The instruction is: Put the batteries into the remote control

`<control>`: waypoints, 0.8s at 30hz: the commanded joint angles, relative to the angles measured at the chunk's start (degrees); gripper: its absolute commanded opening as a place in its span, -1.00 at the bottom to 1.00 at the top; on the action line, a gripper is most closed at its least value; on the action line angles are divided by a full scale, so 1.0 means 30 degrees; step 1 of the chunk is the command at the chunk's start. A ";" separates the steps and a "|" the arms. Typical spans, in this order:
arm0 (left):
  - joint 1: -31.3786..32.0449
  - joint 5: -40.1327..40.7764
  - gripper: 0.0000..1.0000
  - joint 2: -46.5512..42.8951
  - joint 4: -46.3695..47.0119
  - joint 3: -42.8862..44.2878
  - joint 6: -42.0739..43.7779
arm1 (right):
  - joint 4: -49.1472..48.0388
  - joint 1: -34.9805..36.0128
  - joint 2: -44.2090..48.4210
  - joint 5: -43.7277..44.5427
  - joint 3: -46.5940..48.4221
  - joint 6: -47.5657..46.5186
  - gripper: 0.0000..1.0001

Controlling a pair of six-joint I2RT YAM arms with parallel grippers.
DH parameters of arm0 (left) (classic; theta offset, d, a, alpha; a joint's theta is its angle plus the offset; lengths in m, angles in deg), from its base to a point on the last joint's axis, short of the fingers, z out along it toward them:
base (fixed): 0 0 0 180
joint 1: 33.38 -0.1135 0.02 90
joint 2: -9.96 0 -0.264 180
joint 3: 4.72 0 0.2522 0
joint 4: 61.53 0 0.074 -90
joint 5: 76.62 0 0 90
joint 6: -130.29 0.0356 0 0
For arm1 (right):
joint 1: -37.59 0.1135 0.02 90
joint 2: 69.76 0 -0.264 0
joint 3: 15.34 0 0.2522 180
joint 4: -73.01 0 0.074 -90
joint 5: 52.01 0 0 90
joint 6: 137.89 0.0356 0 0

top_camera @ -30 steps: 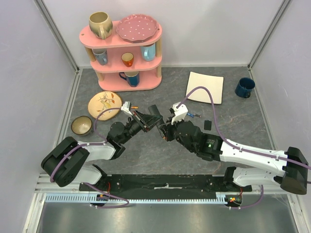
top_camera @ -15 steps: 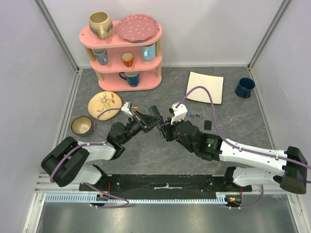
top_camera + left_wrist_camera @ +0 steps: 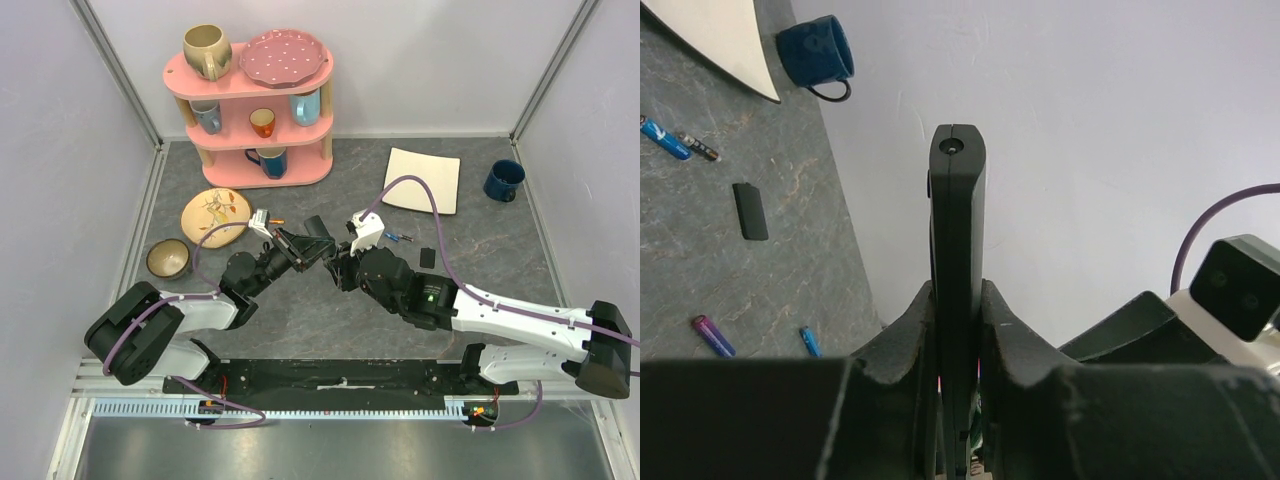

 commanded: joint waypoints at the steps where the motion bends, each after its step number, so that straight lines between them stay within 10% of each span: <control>1: 0.0072 0.0219 -0.96 -0.0290 0.4449 0.0240 -0.0087 | 0.1423 -0.0011 -0.0040 0.1296 0.0895 -0.0061 -0.33; 24: 0.0218 0.0043 -0.96 0.0413 0.4420 -0.0053 0.0089 | 0.2098 -0.0011 -0.0098 0.2468 0.2624 -0.0618 -0.03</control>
